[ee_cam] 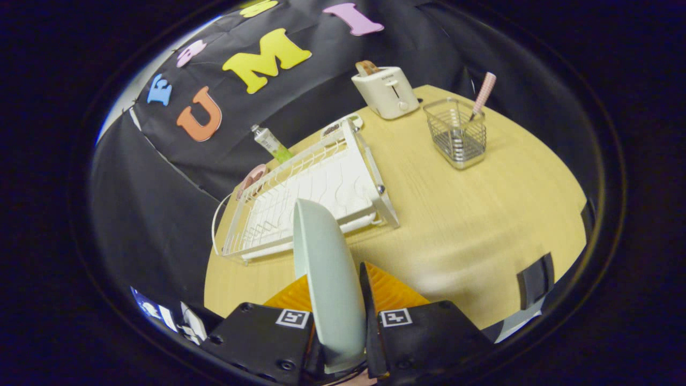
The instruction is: Take the plate from the dish rack, then take the spoon from the basket and place it into the plate.
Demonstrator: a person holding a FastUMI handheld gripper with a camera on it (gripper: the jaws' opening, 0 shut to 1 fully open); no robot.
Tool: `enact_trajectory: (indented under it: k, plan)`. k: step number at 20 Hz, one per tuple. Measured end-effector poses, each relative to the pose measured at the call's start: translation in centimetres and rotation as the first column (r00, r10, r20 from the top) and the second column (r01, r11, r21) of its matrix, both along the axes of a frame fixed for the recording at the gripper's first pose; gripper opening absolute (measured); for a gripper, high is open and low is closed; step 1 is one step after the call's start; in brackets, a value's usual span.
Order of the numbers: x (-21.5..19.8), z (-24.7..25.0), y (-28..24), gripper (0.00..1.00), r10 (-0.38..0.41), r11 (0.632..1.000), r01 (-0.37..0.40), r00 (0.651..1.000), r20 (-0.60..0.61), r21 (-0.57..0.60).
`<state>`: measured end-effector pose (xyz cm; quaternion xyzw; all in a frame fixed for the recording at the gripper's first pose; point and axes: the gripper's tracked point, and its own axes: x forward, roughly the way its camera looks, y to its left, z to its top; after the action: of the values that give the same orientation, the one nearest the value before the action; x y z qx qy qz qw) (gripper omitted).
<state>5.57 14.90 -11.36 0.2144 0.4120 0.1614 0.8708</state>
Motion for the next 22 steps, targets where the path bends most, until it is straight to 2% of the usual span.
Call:
enact_trajectory:
  k: [5,10,13,14,18,20,22]
  plan:
    - [0.0,-3.1,1.0,0.35,-0.017,0.986,0.032,0.995,-0.095,0.163]
    - [0.1,-4.0,0.3,0.38,-0.033,0.973,0.058,0.993,-0.114,0.225]
    - [0.1,-4.1,-0.3,0.49,-0.045,0.974,0.068,0.993,-0.106,0.218]
    - [0.2,-4.2,-0.6,0.55,-0.051,0.975,0.071,0.994,-0.098,0.209]
    - [0.6,-3.4,-1.7,0.69,-0.071,0.981,0.074,0.997,-0.027,0.178]
    - [0.6,-2.6,-2.7,0.72,-0.083,0.988,0.075,0.995,0.050,0.137]
    - [1.0,-1.3,-4.2,0.74,-0.097,0.995,0.090,0.981,0.166,0.048]
